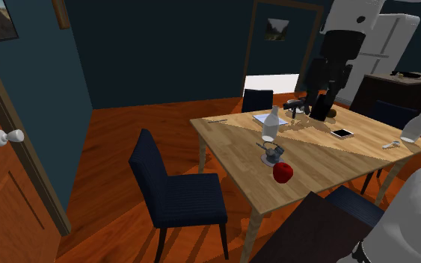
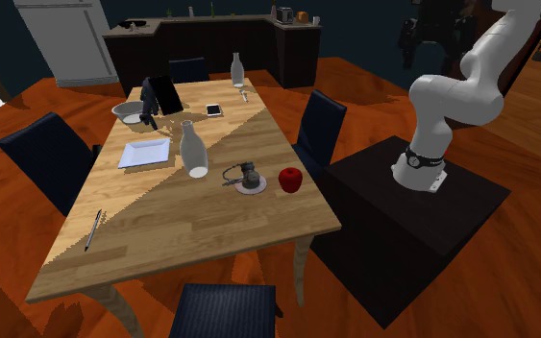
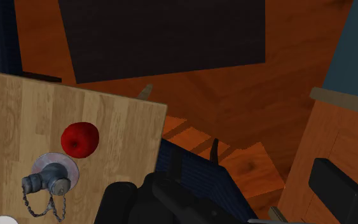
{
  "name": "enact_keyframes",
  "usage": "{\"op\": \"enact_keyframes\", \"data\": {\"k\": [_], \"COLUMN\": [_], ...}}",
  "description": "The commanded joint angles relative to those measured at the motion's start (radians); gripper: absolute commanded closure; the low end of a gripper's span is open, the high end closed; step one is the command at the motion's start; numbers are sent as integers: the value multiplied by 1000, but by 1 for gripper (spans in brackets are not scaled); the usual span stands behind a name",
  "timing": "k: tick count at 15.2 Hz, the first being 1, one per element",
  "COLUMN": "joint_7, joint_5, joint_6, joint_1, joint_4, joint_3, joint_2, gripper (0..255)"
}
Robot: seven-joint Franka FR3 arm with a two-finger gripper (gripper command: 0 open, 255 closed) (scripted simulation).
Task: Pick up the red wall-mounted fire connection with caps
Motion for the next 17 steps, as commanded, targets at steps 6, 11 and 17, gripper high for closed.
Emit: {"op": "enact_keyframes", "data": {"k": [6, 11, 17], "joint_7": [-65, -128, -204], "joint_5": [-44, -79, -100], "joint_6": [148, 301, 482], "joint_1": [-23, -44, -63], "joint_4": [-80, -128, -142], "joint_3": [-54, -111, -181], "joint_2": [66, 166, 327], "gripper": [0, 0, 0]}}
